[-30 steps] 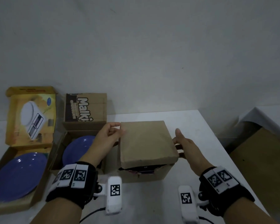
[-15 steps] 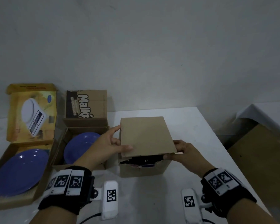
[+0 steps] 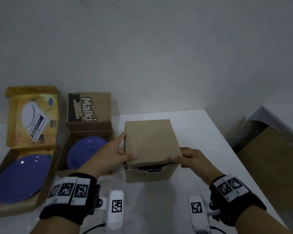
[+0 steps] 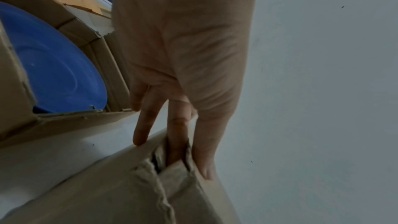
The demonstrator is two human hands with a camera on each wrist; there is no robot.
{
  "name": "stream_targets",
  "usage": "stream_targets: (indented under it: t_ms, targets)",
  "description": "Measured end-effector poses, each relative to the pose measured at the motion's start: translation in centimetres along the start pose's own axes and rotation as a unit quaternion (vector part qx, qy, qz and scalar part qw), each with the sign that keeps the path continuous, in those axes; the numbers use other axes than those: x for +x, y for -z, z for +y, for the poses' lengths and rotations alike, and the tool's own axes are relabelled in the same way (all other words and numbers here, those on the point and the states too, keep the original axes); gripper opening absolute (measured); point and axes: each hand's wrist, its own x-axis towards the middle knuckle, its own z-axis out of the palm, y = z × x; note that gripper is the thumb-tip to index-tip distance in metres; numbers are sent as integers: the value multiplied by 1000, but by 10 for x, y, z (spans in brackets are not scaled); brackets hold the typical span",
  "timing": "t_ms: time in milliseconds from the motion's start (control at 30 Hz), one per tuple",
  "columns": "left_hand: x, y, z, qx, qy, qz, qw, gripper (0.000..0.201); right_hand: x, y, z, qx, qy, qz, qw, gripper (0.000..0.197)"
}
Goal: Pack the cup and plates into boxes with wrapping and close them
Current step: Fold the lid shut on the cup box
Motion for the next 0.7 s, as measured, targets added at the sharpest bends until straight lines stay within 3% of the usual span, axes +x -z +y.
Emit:
stream_targets:
  t_ms: [67, 133, 200, 233, 333, 567, 633, 700]
  targets:
    - [-1, -2, 1, 21, 1, 28, 999, 93, 0, 1, -1, -1, -3, -7, 1000, 23]
    - [1, -4, 0, 70, -16, 125, 990, 71, 0, 0, -1, 12, -4, 1, 1000, 16]
    - [5, -7, 0, 109, -45, 224, 967, 58, 0, 0, 3, 49, -5, 46, 998, 23]
    - [8, -9, -1, 114, -56, 241, 962, 60, 0, 0, 5, 77, -10, 78, 994, 28]
    - [21, -17, -2, 85, -42, 212, 973, 74, 2, 2, 10, 73, -26, 146, 986, 39]
    - [40, -38, 1, 101, -28, 132, 986, 82, 6, -2, 17, 18, -43, 147, 988, 41]
    - [42, -42, -1, 91, -25, 130, 987, 82, 7, -4, 16, -59, -19, 165, 984, 42]
    - [43, -43, -2, 88, -26, 133, 987, 82, 4, -8, 11, -181, 57, 206, 960, 36]
